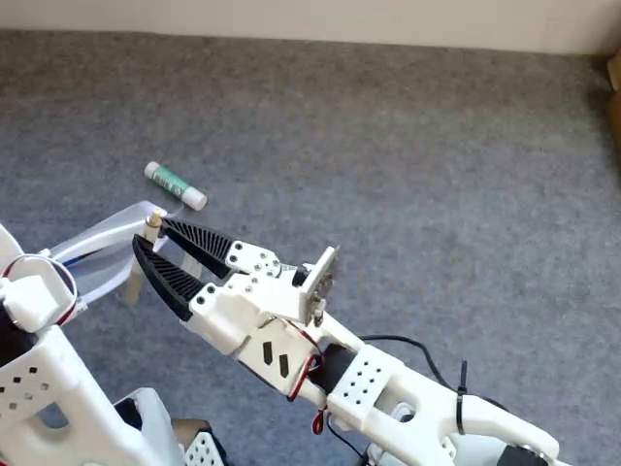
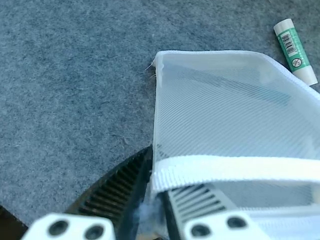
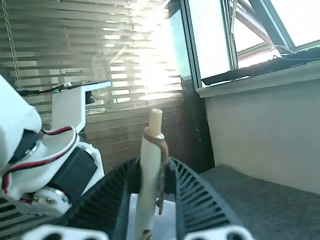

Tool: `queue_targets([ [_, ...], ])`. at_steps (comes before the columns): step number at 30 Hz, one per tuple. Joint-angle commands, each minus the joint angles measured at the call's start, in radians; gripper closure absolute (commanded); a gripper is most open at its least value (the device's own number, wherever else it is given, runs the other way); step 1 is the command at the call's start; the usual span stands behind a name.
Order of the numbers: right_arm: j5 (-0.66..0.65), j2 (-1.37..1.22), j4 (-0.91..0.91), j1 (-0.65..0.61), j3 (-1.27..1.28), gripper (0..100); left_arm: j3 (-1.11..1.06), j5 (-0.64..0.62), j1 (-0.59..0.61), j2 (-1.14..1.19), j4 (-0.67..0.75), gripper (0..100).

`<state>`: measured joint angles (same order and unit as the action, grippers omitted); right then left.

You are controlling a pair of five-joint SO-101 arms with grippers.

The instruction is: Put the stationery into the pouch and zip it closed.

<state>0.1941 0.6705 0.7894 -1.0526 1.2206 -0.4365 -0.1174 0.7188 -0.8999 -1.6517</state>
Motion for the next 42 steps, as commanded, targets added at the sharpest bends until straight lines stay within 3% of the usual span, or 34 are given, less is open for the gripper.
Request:
queue_targets([
  [1, 0.003, 0.005, 0.022, -0.010, 0.015, 99.3, -0.001, -0.006, 0.010, 0.008, 0.012, 99],
  [11, 0.003, 0.022, -0.076, -0.007, 0.015, 98.8, -0.001, -0.006, 0.010, 0.008, 0.012, 99],
  [24, 0.002, 0.400, -0.189, -0.007, -0.042, 99.3, -0.001, -0.008, 0.010, 0.008, 0.012, 99],
  [35, 0.002, 0.114, -0.183, -0.001, -0.346, 99.3, -0.001, -0.006, 0.016, 0.008, 0.012, 99],
  [42, 0.002, -0.039, -0.182, 0.065, -0.390, 99.3, -0.001, -0.006, 0.013, 0.008, 0.012, 99],
])
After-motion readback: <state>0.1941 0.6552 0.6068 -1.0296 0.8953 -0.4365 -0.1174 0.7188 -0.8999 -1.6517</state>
